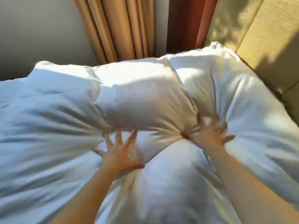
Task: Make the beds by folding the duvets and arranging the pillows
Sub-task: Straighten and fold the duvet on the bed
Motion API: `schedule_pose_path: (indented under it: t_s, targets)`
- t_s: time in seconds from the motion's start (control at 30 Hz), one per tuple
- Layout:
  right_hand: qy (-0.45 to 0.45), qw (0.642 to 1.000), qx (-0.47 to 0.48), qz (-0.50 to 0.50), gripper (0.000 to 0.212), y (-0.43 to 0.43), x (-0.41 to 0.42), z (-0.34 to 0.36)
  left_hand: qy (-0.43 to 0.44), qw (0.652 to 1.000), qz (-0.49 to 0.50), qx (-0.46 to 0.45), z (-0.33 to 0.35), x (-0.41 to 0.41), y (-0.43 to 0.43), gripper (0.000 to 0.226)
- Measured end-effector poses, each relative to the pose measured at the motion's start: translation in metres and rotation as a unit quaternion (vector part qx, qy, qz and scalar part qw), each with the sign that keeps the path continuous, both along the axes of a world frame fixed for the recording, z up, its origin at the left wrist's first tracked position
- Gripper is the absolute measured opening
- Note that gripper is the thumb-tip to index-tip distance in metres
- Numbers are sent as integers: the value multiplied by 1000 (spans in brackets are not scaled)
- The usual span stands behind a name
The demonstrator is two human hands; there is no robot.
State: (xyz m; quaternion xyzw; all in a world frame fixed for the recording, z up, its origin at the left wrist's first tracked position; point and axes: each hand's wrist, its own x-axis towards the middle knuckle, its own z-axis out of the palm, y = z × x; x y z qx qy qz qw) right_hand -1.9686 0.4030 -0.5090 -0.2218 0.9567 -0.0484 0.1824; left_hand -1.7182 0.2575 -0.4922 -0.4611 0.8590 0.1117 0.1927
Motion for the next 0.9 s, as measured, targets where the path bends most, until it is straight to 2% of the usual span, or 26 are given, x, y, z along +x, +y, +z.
schedule_pose_path:
  t_s: [0.13, 0.27, 0.3, 0.33, 0.37, 0.4, 0.43, 0.47, 0.5, 0.53, 0.57, 0.6, 0.63, 0.73, 0.77, 0.8, 0.83, 0.87, 0.9]
  targets:
    - [-65, 996, 53, -3, 101, -19, -21, -36, -31, 998, -8, 46, -53, -31, -34, 126]
    - [-118, 987, 105, 39, 117, -42, -41, -25, -85, 987, -22, 135, -60, -52, -58, 131]
    - [-122, 984, 112, 68, 109, -41, -48, -16, -131, 978, -37, 160, -57, -58, -67, 131]
    - [-99, 984, 117, 90, 86, -37, -54, -3, -168, 967, -45, 187, -46, -66, -76, 127]
    - [-33, 990, 91, 106, 57, -33, -62, 4, -193, 955, -58, 216, -30, -75, -83, 114]
    - [72, 991, 38, 104, 40, -29, -71, 11, -180, 954, -74, 228, -13, -88, -88, 94]
    - [209, 971, -38, 109, 36, -24, -84, 15, -111, 970, -93, 195, 1, -103, -93, 74]
    - [315, 937, -82, 124, 37, -22, -97, 19, 3, 989, -95, 117, 12, -118, -97, 63]
    - [377, 910, -99, 143, 41, -20, -112, 19, 118, 989, -86, 29, 17, -131, -99, 62]
    - [366, 917, -69, 141, 49, -18, -125, 17, 204, 975, -78, -32, 18, -143, -97, 74]
    - [307, 945, -19, 115, 59, -14, -140, 13, 234, 967, -76, -62, 16, -154, -92, 98]
    - [235, 968, 39, 75, 70, -9, -155, 3, 219, 971, -78, -58, 6, -161, -86, 117]
    - [180, 979, 83, 46, 80, -6, -168, -8, 187, 978, -78, -46, -12, -166, -82, 125]
    - [71, 981, 170, 63, 95, -12, -192, -42, 136, 988, -72, -2, -62, -184, -86, 127]
    - [14, 979, 194, 63, 97, -20, -198, -42, 92, 993, -68, 25, -63, -191, -93, 124]
    - [-75, 982, 175, 13, 102, -28, -205, -31, 49, 995, -69, 59, -54, -198, -99, 120]
    - [-185, 973, 122, -60, 98, -42, -216, -17, -8, 992, -80, 96, -47, -206, -109, 115]
    - [-273, 954, 84, -94, 76, -54, -227, 1, -60, 985, -108, 119, -32, -216, -118, 106]
    - [-277, 956, 64, -79, 49, -70, -241, 21, -77, 981, -130, 124, -12, -226, -129, 93]
